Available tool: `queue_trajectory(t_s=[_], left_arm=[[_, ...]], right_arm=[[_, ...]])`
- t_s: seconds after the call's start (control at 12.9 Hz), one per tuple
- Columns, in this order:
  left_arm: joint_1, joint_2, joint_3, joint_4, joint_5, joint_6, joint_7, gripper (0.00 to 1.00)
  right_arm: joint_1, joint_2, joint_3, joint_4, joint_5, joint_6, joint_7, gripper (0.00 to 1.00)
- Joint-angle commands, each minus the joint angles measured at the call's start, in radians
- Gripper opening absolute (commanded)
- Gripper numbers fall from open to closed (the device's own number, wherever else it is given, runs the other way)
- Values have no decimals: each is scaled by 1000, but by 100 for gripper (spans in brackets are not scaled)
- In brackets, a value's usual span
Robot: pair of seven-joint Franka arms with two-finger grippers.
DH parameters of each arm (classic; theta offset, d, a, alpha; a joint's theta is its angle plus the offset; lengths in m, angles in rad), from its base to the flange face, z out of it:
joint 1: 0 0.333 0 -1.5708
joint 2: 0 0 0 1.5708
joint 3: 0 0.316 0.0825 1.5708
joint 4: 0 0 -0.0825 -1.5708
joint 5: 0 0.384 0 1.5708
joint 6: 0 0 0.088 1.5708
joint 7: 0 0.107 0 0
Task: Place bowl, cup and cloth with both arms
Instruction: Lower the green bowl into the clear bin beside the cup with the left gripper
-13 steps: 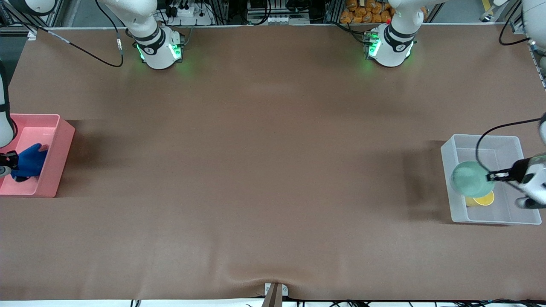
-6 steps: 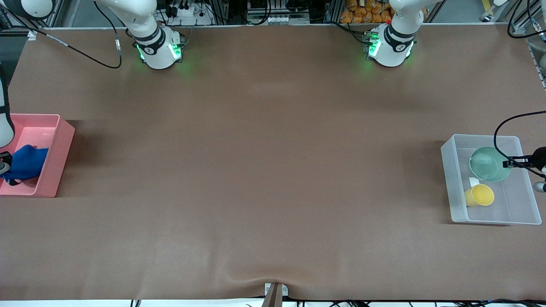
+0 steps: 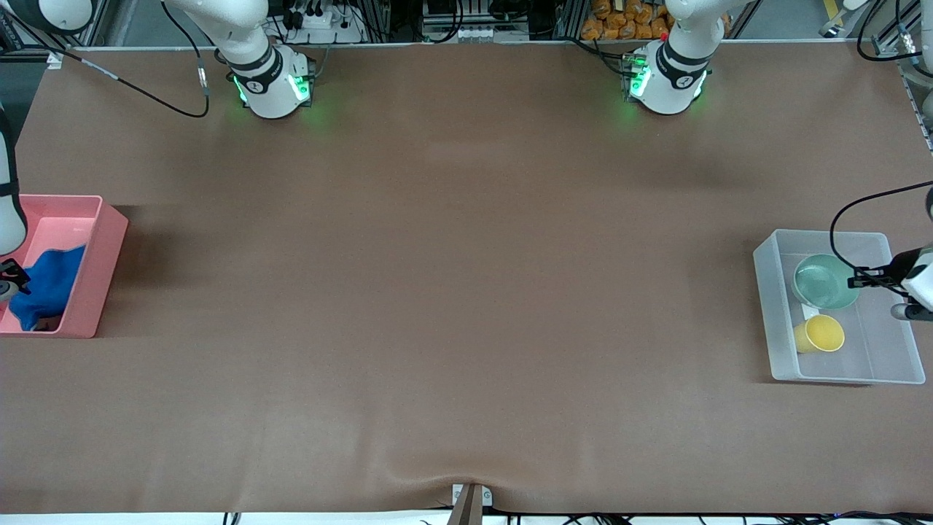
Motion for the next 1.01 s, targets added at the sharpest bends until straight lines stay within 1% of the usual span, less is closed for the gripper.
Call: queue_trajectory(t_s=[0.0, 0.16, 0.47, 0.54, 0.62, 0.7, 0.85, 0.93], left_arm=[[19, -10, -5, -62, -1, 83, 30, 0], [25, 2, -5, -80, 10, 124, 46, 0], [31, 22, -5, -90, 13, 157, 59, 0], [31, 22, -5, -87, 14, 157, 73, 5], [29, 22, -3, -83, 14, 155, 109, 23], [31, 20, -3, -77, 14, 154, 132, 37], [22, 11, -2, -48, 23, 138, 140, 47], [23, 8, -3, -22, 55, 106, 140, 49]], right_arm=[[8, -29, 3, 9, 0, -50, 14, 100], [25, -60, 3, 5, 0, -89, 38, 100], [96, -155, 1, 0, 0, -301, 182, 100], [114, -181, 1, 0, 0, -361, 223, 100], [145, -207, 1, 0, 0, -425, 275, 100], [165, -230, 1, -2, 0, -485, 328, 100], [221, -278, 3, -2, 2, -592, 430, 100], [259, -310, 3, -2, 2, -654, 510, 100]])
